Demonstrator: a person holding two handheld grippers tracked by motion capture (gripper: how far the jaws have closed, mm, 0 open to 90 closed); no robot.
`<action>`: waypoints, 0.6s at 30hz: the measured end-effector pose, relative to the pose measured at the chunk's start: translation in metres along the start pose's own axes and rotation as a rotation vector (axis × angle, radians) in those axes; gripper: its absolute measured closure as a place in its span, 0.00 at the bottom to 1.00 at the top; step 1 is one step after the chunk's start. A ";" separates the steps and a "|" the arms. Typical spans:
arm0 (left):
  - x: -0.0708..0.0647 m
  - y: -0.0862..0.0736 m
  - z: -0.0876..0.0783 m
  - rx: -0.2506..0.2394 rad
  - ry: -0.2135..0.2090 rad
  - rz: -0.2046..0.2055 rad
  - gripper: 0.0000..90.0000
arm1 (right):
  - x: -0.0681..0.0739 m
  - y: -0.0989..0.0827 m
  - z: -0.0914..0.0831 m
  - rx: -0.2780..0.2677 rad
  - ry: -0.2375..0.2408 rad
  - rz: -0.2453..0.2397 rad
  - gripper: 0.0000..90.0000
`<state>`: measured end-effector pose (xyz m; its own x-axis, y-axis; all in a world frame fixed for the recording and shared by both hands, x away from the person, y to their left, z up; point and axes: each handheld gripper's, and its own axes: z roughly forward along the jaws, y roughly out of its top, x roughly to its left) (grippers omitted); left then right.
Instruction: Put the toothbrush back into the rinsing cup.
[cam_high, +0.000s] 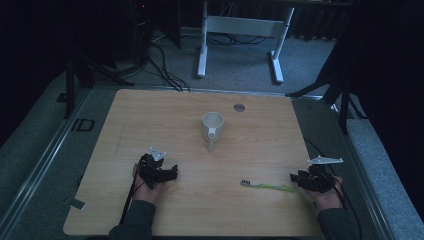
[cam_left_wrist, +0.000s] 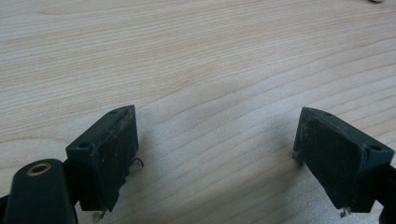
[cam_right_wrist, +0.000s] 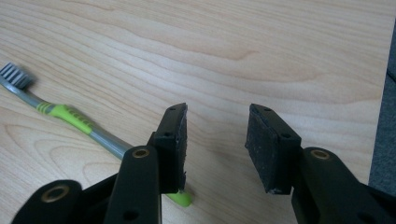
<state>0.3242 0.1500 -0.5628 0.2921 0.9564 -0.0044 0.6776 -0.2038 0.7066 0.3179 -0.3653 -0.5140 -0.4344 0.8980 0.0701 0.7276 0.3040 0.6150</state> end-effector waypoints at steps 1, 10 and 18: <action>0.000 0.000 0.000 0.000 0.000 0.000 0.16 | 0.002 0.001 0.001 0.002 0.006 -0.005 0.63; -0.002 0.000 0.001 -0.001 0.002 -0.006 0.16 | 0.011 0.009 0.005 0.021 0.024 -0.061 0.66; -0.003 0.001 0.001 -0.001 0.000 -0.003 0.16 | 0.016 0.017 0.004 0.059 0.026 -0.153 0.67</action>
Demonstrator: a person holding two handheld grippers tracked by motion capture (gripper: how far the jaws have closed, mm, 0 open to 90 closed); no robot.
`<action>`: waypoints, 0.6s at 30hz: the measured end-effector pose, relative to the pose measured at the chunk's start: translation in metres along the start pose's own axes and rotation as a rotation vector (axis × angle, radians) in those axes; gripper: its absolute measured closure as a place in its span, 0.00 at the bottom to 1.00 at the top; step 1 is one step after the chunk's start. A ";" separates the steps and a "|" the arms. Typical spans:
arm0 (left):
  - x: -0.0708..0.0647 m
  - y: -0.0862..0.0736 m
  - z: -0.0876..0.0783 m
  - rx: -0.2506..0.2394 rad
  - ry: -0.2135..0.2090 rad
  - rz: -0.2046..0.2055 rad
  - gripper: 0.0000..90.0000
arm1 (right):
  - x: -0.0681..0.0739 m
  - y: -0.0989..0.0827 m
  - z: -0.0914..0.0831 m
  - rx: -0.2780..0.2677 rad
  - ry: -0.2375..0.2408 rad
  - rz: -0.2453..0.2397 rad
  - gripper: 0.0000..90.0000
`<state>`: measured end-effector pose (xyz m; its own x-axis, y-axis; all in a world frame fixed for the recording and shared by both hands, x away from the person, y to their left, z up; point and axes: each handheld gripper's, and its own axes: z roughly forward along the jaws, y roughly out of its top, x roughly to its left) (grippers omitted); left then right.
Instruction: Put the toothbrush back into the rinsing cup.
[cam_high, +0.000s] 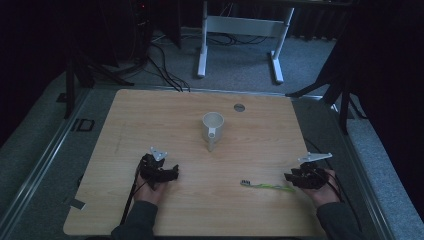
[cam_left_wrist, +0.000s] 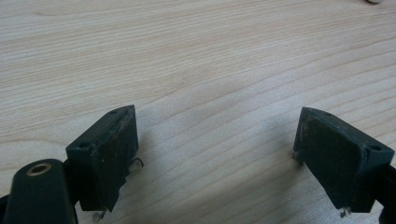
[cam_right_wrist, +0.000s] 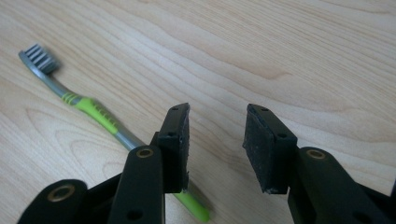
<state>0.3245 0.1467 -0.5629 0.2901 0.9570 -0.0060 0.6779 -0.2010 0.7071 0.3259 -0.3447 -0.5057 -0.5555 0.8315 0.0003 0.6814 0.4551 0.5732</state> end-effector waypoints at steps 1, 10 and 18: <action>0.000 0.000 0.000 0.000 0.000 0.000 0.16 | 0.000 0.000 0.000 0.000 0.000 0.000 0.67; 0.000 0.000 0.000 0.000 0.000 0.000 0.16 | 0.002 0.010 -0.001 0.054 -0.002 -0.078 0.67; -0.001 0.000 0.000 0.000 -0.002 0.005 0.16 | 0.001 0.016 0.000 0.092 0.000 -0.118 0.67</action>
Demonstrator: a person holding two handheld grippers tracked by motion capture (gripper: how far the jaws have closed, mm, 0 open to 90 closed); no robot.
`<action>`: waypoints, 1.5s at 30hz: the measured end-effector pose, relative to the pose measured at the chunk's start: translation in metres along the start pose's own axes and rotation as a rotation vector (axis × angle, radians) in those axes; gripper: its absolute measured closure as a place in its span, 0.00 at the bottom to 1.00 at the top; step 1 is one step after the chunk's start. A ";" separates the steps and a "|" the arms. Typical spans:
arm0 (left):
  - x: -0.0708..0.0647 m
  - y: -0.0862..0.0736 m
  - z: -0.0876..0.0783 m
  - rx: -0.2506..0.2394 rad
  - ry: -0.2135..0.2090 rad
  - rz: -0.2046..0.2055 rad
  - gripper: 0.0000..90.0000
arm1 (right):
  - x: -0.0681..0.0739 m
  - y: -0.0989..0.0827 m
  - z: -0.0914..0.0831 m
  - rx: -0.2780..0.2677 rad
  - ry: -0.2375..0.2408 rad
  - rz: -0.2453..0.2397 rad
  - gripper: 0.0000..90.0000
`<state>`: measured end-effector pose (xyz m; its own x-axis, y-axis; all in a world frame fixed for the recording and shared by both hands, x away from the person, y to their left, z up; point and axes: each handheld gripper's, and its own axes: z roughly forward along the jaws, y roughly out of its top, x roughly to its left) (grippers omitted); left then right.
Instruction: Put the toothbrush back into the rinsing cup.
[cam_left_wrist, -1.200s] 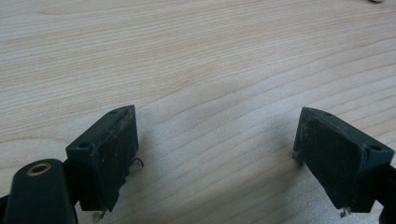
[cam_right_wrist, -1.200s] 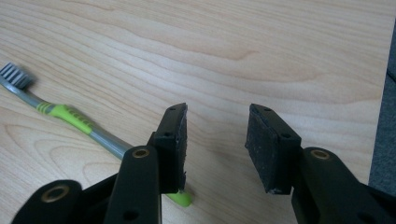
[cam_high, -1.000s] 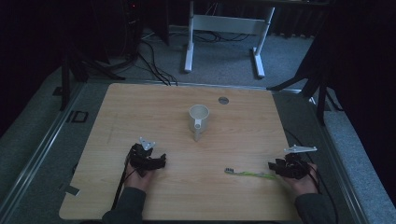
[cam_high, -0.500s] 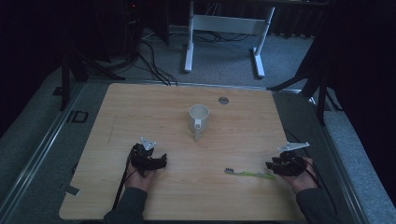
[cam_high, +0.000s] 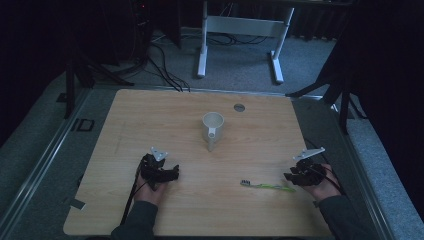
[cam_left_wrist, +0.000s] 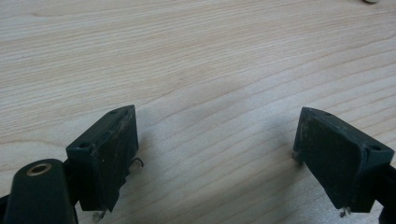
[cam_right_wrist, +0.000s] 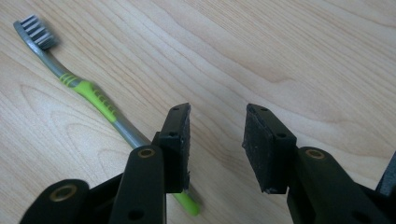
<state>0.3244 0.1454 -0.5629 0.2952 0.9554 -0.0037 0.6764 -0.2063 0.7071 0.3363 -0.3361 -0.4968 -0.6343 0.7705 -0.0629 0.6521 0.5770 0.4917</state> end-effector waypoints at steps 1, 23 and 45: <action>0.000 0.000 0.000 0.000 0.000 -0.001 0.16 | 0.000 0.000 0.000 0.000 0.000 0.000 0.67; -0.003 0.001 0.000 0.000 -0.006 0.003 0.16 | 0.005 0.027 0.002 0.050 0.072 -0.123 0.66; -0.003 0.001 0.000 0.002 -0.005 0.004 0.16 | 0.019 0.045 0.005 0.097 0.105 -0.230 0.68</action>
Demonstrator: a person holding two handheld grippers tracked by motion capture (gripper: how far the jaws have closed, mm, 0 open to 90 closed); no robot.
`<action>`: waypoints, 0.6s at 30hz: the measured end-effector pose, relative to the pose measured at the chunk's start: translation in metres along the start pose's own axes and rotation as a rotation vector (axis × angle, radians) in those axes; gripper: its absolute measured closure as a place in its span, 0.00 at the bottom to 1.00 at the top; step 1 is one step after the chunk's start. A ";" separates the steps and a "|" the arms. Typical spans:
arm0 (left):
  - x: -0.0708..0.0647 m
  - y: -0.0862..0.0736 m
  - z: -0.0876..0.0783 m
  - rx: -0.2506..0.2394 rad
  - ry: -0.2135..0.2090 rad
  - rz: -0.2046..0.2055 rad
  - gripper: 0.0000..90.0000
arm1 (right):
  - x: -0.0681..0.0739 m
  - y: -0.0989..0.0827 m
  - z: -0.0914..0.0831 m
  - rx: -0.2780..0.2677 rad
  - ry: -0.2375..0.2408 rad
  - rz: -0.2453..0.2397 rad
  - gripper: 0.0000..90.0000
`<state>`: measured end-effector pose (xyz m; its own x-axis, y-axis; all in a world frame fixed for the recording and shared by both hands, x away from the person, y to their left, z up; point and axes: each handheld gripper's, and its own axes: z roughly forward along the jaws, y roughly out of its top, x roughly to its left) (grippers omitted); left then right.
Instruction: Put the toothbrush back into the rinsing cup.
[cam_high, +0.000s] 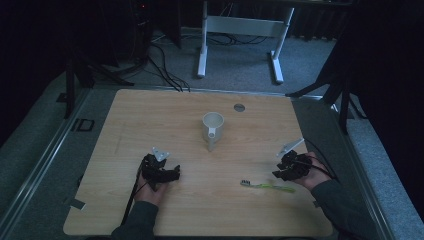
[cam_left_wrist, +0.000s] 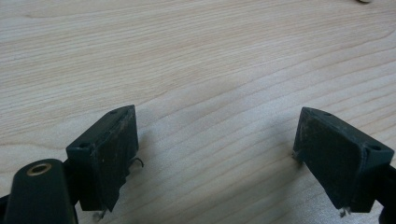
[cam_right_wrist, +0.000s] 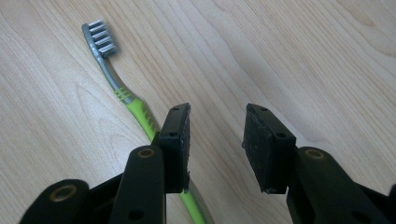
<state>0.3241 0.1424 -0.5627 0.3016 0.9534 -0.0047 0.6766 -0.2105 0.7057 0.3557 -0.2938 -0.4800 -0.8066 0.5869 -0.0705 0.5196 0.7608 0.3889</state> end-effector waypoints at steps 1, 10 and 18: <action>0.000 0.000 0.000 0.000 0.000 0.000 0.16 | 0.000 0.001 0.000 -0.001 0.000 -0.002 0.68; 0.000 0.000 0.000 0.000 -0.001 0.003 0.16 | 0.002 0.005 0.000 0.003 -0.001 -0.048 0.65; 0.000 0.000 0.000 -0.001 -0.002 0.004 0.16 | 0.008 0.015 0.007 0.037 0.026 -0.105 0.63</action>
<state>0.3243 0.1421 -0.5628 0.3056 0.9522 -0.0035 0.6746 -0.2139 0.7065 0.3591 -0.2759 -0.4810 -0.8639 0.4965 -0.0849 0.4416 0.8276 0.3466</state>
